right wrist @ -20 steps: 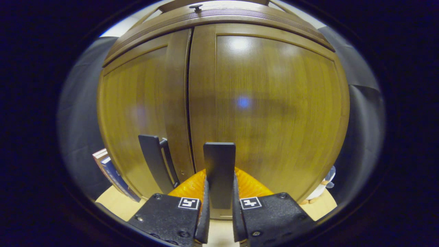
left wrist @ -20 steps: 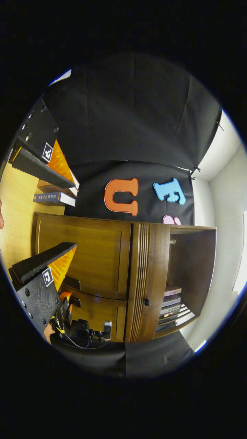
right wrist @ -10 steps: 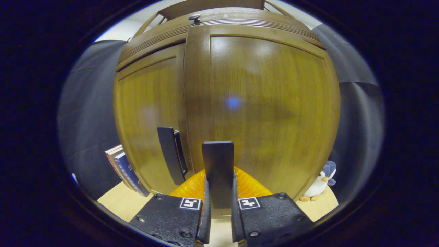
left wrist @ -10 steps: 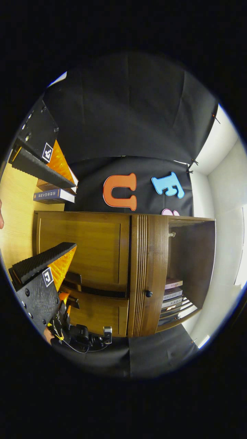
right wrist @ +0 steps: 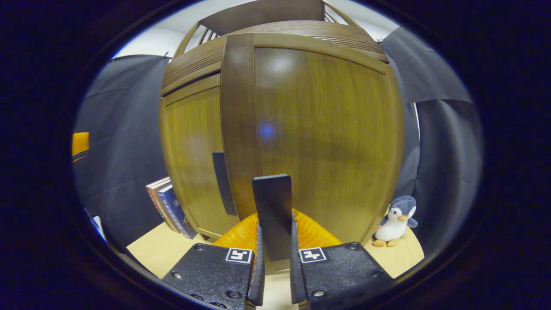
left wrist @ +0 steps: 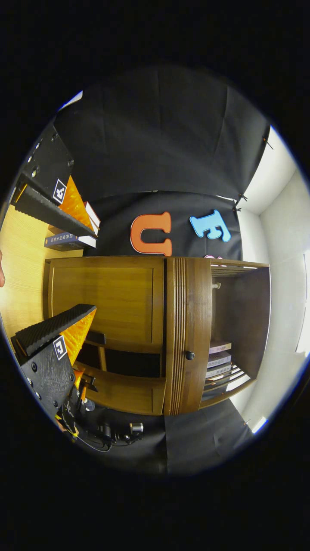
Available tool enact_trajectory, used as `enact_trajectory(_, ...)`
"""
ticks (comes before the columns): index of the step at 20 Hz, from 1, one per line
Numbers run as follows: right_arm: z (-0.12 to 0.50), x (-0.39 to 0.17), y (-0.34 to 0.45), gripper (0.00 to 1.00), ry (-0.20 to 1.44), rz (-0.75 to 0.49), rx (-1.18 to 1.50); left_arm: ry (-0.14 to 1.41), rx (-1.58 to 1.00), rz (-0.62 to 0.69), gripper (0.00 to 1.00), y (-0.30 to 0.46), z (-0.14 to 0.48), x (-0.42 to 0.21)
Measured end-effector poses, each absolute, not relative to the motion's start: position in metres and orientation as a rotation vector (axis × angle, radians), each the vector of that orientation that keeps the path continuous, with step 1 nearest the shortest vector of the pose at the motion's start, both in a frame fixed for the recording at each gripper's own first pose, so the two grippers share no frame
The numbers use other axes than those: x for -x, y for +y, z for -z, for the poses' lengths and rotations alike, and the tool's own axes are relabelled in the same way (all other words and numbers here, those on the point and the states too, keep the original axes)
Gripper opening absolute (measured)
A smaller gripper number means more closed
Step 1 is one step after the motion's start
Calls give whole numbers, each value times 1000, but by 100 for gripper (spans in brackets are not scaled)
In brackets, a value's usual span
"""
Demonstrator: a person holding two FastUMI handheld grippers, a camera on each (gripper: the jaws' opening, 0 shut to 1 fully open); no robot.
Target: Open the right door of the double-door shoe cabinet with the right hand, and open the left door with the left hand.
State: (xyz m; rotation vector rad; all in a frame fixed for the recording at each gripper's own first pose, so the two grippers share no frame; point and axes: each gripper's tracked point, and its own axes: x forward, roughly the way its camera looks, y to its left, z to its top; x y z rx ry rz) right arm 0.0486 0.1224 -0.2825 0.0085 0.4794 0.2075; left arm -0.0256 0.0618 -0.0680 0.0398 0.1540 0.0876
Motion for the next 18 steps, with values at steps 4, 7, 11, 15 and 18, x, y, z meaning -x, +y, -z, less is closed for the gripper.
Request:
enact_trajectory(4,278,-26,106,27,479,-219,-10,156,-25,-91,95,56,70,27)
enact_trajectory(7,274,-10,93,27,479,-220,-11,160,-11,-77,95,45,71,27)
enact_trajectory(11,268,10,73,27,469,-221,-11,146,-13,-47,95,26,69,22)
enact_trajectory(15,264,24,54,27,465,-228,-11,139,-29,-23,95,5,69,15)
enact_trajectory(18,262,31,41,24,468,-214,0,140,-31,1,95,-10,69,12)
